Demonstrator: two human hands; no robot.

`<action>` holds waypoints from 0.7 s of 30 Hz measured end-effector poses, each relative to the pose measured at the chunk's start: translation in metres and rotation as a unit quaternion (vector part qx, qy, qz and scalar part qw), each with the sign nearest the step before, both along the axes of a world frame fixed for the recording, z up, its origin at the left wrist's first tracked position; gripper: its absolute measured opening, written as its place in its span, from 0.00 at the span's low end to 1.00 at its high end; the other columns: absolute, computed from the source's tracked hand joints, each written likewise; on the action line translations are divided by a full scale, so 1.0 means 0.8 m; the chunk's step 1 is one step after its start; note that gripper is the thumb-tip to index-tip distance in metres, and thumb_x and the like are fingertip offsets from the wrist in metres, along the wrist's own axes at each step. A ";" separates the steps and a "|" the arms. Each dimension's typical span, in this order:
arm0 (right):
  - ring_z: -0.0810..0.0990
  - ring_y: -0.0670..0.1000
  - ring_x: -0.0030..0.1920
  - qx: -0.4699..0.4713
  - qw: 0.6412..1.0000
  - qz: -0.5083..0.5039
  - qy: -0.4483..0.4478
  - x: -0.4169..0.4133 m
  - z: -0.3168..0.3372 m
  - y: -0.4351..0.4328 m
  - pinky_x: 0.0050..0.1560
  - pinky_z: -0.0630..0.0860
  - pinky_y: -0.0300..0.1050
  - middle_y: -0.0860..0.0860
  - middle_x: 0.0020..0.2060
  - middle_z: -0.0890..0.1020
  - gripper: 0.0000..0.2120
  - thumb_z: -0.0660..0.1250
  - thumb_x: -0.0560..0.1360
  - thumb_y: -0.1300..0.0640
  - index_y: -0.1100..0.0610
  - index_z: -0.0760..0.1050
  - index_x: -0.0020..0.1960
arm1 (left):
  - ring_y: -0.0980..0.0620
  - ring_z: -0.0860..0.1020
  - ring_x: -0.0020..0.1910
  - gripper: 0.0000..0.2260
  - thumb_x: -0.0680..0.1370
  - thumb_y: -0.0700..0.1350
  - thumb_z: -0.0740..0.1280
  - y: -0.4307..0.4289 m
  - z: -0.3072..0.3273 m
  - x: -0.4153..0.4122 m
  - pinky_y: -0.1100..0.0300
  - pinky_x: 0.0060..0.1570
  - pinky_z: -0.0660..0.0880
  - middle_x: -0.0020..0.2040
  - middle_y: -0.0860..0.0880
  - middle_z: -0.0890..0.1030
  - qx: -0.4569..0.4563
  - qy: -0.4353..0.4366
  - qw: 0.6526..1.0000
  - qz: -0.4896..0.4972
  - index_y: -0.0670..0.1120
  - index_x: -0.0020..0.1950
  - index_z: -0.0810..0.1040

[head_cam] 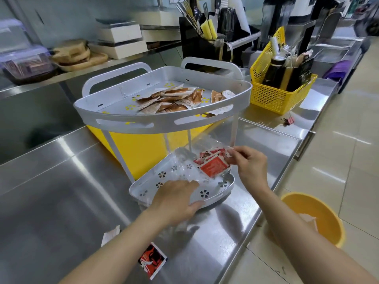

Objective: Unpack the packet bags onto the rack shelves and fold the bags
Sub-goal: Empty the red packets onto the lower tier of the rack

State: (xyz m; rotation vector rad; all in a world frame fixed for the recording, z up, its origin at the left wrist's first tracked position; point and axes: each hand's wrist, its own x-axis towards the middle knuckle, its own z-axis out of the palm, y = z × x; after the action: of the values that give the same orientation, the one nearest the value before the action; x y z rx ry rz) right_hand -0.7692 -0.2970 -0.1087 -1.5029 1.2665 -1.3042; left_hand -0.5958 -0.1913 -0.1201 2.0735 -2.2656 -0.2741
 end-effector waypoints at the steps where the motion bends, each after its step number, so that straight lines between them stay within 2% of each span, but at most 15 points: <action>1: 0.85 0.51 0.36 -0.001 1.000 0.006 -0.023 0.000 0.001 0.001 0.39 0.80 0.38 0.57 0.36 0.83 0.04 0.68 0.72 0.65 0.62 0.81 0.44 | 0.46 0.68 0.67 0.28 0.75 0.64 0.55 -0.004 -0.011 0.004 0.50 0.65 0.62 0.69 0.49 0.71 0.053 -0.009 0.998 0.044 0.52 0.70 0.62; 2: 0.84 0.45 0.33 -0.007 0.999 0.012 -0.035 0.000 0.001 0.002 0.36 0.78 0.32 0.56 0.36 0.83 0.04 0.68 0.72 0.66 0.61 0.81 0.44 | 0.47 0.60 0.73 0.31 0.75 0.66 0.51 -0.009 -0.021 0.008 0.48 0.71 0.55 0.74 0.48 0.64 0.085 -0.021 0.994 0.068 0.51 0.73 0.57; 4: 0.82 0.38 0.31 -0.025 0.999 0.020 -0.036 0.002 0.002 0.003 0.36 0.78 0.30 0.55 0.37 0.83 0.06 0.68 0.71 0.67 0.60 0.81 0.46 | 0.47 0.46 0.76 0.33 0.75 0.67 0.45 -0.019 -0.035 0.014 0.46 0.73 0.41 0.78 0.48 0.49 0.120 -0.037 0.989 0.076 0.51 0.75 0.47; 7: 0.82 0.37 0.33 -0.057 0.998 0.028 -0.030 0.005 0.005 0.005 0.42 0.80 0.35 0.56 0.40 0.83 0.08 0.67 0.71 0.69 0.64 0.80 0.49 | 0.48 0.39 0.75 0.32 0.77 0.65 0.42 -0.035 -0.047 0.022 0.47 0.73 0.37 0.77 0.48 0.42 0.129 -0.055 0.987 0.074 0.50 0.76 0.43; 9: 0.82 0.36 0.33 -0.080 0.996 0.038 -0.018 0.005 0.008 0.007 0.43 0.80 0.34 0.54 0.40 0.83 0.09 0.66 0.71 0.71 0.65 0.80 0.50 | 0.48 0.40 0.76 0.29 0.78 0.62 0.45 -0.044 -0.051 0.029 0.48 0.73 0.38 0.77 0.48 0.42 0.125 -0.035 0.990 0.061 0.51 0.76 0.45; 11: 0.82 0.37 0.34 -0.091 0.994 0.054 -0.003 0.004 0.010 0.008 0.43 0.80 0.34 0.54 0.40 0.83 0.10 0.66 0.71 0.71 0.65 0.80 0.50 | 0.49 0.46 0.76 0.28 0.79 0.59 0.50 -0.047 -0.050 0.033 0.50 0.73 0.43 0.78 0.48 0.48 0.139 0.024 0.989 0.045 0.50 0.76 0.50; 13: 0.82 0.38 0.33 -0.088 0.994 0.065 0.002 0.001 0.013 0.007 0.41 0.80 0.35 0.54 0.39 0.83 0.10 0.66 0.71 0.71 0.62 0.80 0.49 | 0.48 0.64 0.71 0.22 0.78 0.56 0.58 -0.044 -0.044 0.036 0.53 0.70 0.60 0.73 0.47 0.66 0.108 0.153 0.979 0.086 0.49 0.70 0.65; 14: 0.82 0.39 0.33 -0.090 0.994 0.068 0.001 -0.001 0.015 0.005 0.40 0.80 0.34 0.53 0.39 0.83 0.10 0.67 0.71 0.70 0.61 0.81 0.49 | 0.48 0.74 0.62 0.16 0.78 0.53 0.60 -0.040 -0.036 0.036 0.53 0.63 0.69 0.64 0.47 0.76 0.055 0.224 0.965 0.125 0.49 0.63 0.74; 15: 0.82 0.39 0.32 -0.094 0.993 0.069 -0.001 -0.003 0.016 0.004 0.39 0.79 0.32 0.53 0.39 0.83 0.10 0.67 0.71 0.70 0.60 0.80 0.48 | 0.47 0.79 0.52 0.10 0.78 0.51 0.61 -0.036 -0.026 0.036 0.52 0.53 0.75 0.53 0.48 0.82 -0.021 0.268 0.949 0.164 0.49 0.53 0.79; 16: 0.82 0.39 0.32 -0.098 0.993 0.071 -0.005 -0.006 0.018 0.002 0.39 0.78 0.31 0.52 0.39 0.83 0.11 0.67 0.70 0.70 0.59 0.80 0.48 | 0.47 0.80 0.43 0.09 0.77 0.50 0.62 -0.030 -0.014 0.036 0.51 0.44 0.77 0.43 0.48 0.84 -0.110 0.270 0.937 0.194 0.48 0.45 0.79; 17: 0.82 0.40 0.32 -0.101 0.992 0.076 -0.009 -0.008 0.018 0.000 0.39 0.78 0.31 0.52 0.39 0.83 0.11 0.67 0.70 0.71 0.59 0.80 0.48 | 0.47 0.80 0.37 0.09 0.77 0.49 0.62 -0.024 -0.003 0.037 0.52 0.36 0.76 0.36 0.49 0.82 -0.205 0.235 0.929 0.199 0.47 0.41 0.77; 18: 0.83 0.40 0.33 -0.102 0.991 0.083 -0.014 -0.010 0.018 -0.001 0.39 0.78 0.32 0.52 0.39 0.83 0.11 0.66 0.70 0.71 0.59 0.80 0.48 | 0.47 0.79 0.34 0.09 0.77 0.48 0.63 -0.020 0.007 0.038 0.54 0.32 0.74 0.33 0.50 0.81 -0.299 0.181 0.921 0.171 0.47 0.39 0.77; 19: 0.83 0.41 0.33 -0.102 0.990 0.092 -0.018 -0.011 0.019 -0.002 0.40 0.79 0.32 0.51 0.37 0.83 0.12 0.66 0.70 0.72 0.59 0.80 0.48 | 0.47 0.78 0.34 0.06 0.76 0.46 0.64 -0.016 0.018 0.037 0.54 0.33 0.72 0.34 0.50 0.81 -0.386 0.124 0.908 0.109 0.46 0.40 0.77; 20: 0.83 0.41 0.32 -0.100 0.989 0.104 -0.020 -0.011 0.020 -0.002 0.39 0.78 0.32 0.49 0.34 0.84 0.12 0.67 0.70 0.72 0.59 0.80 0.48 | 0.47 0.78 0.37 0.03 0.74 0.43 0.66 -0.012 0.025 0.036 0.55 0.36 0.71 0.37 0.48 0.82 -0.450 0.076 0.889 0.027 0.45 0.42 0.78; 21: 0.82 0.41 0.32 -0.100 0.988 0.118 -0.020 -0.010 0.021 -0.003 0.39 0.78 0.32 0.46 0.32 0.84 0.12 0.67 0.69 0.72 0.59 0.80 0.47 | 0.46 0.78 0.41 0.04 0.72 0.39 0.68 -0.012 0.031 0.031 0.55 0.40 0.71 0.40 0.46 0.83 -0.494 0.035 0.868 -0.041 0.44 0.46 0.78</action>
State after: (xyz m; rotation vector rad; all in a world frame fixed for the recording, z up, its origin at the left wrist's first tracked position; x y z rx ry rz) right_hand -0.7775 -0.2996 -0.0922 -1.6994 0.9197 -1.3260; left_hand -0.5707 -0.2006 -0.0953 1.3683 -1.8084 0.6659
